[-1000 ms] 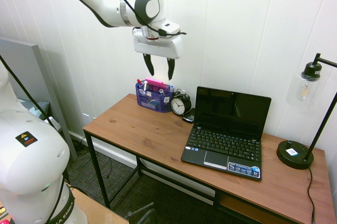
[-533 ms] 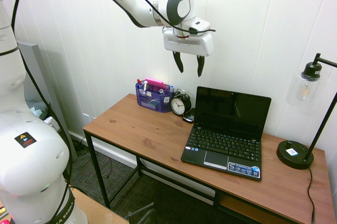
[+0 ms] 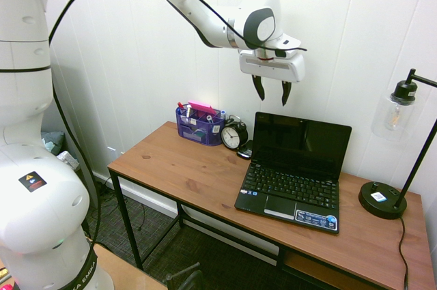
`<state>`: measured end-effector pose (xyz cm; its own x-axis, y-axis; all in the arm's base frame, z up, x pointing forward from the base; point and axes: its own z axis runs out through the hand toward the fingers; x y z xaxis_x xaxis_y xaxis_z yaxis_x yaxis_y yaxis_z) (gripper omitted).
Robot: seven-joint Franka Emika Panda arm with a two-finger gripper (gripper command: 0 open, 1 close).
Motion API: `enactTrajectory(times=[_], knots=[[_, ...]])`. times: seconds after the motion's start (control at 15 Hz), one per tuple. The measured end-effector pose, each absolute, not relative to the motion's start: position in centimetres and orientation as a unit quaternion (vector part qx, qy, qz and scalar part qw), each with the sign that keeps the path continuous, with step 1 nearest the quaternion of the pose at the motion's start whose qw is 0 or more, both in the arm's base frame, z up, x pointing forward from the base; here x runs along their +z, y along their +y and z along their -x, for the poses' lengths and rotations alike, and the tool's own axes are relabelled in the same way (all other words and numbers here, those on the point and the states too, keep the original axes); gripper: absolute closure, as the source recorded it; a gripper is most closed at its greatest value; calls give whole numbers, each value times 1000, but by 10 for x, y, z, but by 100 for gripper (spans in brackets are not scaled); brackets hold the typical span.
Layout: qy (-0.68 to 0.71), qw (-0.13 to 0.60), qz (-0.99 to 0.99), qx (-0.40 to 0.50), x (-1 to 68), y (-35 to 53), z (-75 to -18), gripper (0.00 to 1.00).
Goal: Close the laptop lid
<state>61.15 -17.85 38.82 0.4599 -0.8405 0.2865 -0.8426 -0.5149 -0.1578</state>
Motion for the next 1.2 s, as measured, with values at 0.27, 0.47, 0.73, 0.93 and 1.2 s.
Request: enactTrajectory(times=[0.27,0.47,0.73,0.93,1.2], knots=[[-506,7,-844,177,372,-203,-626,100],[-515,7,-839,175,363,-218,-631,100],[-523,7,-836,167,349,-231,-633,100],[-529,3,-834,157,336,-238,-632,100],[-537,-2,-831,147,328,-254,-626,100]])
